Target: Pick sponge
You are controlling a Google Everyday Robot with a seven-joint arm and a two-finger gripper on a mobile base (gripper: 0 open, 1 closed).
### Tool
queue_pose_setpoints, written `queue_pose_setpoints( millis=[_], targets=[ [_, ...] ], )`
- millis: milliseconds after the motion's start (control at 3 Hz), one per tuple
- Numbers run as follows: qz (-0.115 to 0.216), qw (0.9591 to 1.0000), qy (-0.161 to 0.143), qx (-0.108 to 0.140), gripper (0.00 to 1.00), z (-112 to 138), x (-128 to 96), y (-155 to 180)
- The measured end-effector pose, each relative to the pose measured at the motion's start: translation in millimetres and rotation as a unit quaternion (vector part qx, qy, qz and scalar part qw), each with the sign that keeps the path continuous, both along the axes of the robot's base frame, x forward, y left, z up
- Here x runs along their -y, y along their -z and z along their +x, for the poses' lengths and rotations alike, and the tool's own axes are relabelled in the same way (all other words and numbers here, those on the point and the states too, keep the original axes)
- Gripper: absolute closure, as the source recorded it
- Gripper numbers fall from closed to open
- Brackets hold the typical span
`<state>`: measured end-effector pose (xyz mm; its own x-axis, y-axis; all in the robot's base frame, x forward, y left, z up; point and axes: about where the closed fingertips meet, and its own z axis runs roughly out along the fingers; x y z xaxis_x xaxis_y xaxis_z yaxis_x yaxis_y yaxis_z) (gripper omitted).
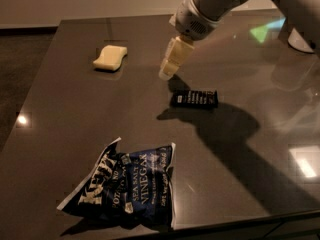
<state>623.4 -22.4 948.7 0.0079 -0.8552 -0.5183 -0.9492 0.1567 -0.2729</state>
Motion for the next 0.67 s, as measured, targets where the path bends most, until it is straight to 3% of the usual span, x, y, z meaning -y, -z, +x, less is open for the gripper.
queue_pose_setpoints(
  millis=[333, 667],
  targets=[
    [0.004, 0.9999, -0.01, -0.001, 0.0, 12, -42, 12],
    [0.002, 0.9998, -0.008, -0.018, 0.0, 23, -78, 24]
  ],
)
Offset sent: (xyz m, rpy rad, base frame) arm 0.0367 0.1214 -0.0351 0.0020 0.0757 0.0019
